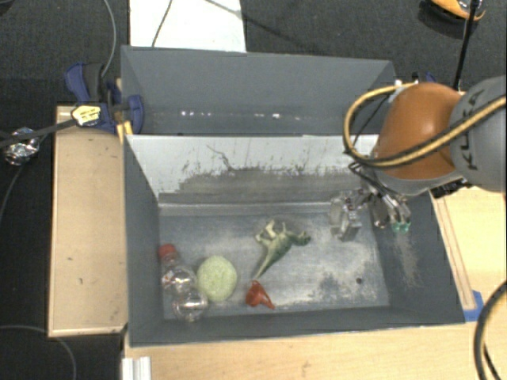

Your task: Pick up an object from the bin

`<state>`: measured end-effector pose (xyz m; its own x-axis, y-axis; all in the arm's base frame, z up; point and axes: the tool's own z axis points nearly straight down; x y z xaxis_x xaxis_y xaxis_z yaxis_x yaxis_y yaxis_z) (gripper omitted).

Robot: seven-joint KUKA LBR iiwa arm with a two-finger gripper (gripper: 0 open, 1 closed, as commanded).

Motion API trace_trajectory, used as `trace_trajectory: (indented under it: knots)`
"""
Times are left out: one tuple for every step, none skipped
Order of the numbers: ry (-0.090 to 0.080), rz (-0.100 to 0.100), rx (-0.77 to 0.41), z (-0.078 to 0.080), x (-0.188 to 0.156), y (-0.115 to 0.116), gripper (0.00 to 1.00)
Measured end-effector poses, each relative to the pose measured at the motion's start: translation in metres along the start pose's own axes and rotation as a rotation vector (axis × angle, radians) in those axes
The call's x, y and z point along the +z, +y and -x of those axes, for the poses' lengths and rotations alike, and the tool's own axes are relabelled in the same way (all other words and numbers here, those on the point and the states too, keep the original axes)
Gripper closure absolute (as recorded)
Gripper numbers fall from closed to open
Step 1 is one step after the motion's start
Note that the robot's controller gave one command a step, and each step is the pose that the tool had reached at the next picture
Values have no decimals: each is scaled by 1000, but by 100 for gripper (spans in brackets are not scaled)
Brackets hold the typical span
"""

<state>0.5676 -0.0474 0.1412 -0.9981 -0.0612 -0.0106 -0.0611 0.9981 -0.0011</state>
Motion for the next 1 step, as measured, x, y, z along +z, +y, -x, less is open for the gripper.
trace_trajectory:
  knots:
    - [-5, -2, -50, 3, 71, 21, 0]
